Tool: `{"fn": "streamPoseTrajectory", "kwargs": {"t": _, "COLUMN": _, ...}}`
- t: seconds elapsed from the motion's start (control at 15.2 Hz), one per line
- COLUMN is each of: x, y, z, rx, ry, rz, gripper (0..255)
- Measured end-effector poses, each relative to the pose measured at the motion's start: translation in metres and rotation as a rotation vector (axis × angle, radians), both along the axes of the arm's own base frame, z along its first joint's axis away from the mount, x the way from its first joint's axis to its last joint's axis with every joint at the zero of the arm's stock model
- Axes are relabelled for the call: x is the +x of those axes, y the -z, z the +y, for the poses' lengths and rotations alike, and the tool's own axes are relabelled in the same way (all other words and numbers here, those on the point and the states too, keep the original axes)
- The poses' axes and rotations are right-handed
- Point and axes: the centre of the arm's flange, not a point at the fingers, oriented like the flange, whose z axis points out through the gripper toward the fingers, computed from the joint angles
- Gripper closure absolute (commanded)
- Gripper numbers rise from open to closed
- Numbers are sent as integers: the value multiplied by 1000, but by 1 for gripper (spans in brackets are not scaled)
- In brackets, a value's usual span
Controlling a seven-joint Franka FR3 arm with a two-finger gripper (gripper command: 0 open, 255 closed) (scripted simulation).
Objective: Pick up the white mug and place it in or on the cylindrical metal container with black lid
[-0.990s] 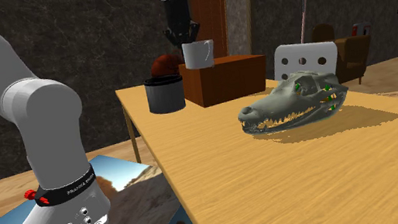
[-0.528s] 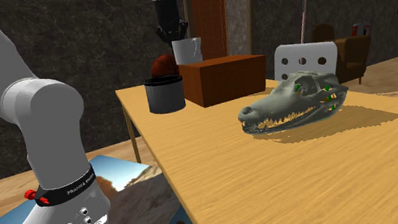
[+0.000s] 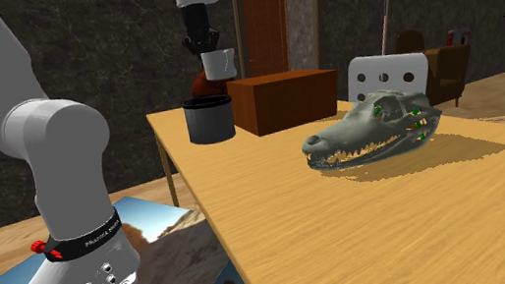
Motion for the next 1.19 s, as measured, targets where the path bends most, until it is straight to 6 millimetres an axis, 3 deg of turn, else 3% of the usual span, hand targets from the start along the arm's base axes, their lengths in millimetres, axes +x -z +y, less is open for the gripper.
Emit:
{"fn": "streamPoseTrajectory", "kwargs": {"t": 0.59, "x": 55, "y": -8, "z": 104, "rx": 0, "ry": 0, "rz": 0, "gripper": 255}}
{"fn": "streamPoseTrajectory", "kwargs": {"t": 0.79, "x": 61, "y": 5, "z": 114, "rx": 0, "ry": 1, "rz": 0, "gripper": 255}}
{"fn": "streamPoseTrajectory", "kwargs": {"t": 1.19, "x": 61, "y": 36, "z": 114, "rx": 0, "ry": 1, "rz": 0, "gripper": 255}}
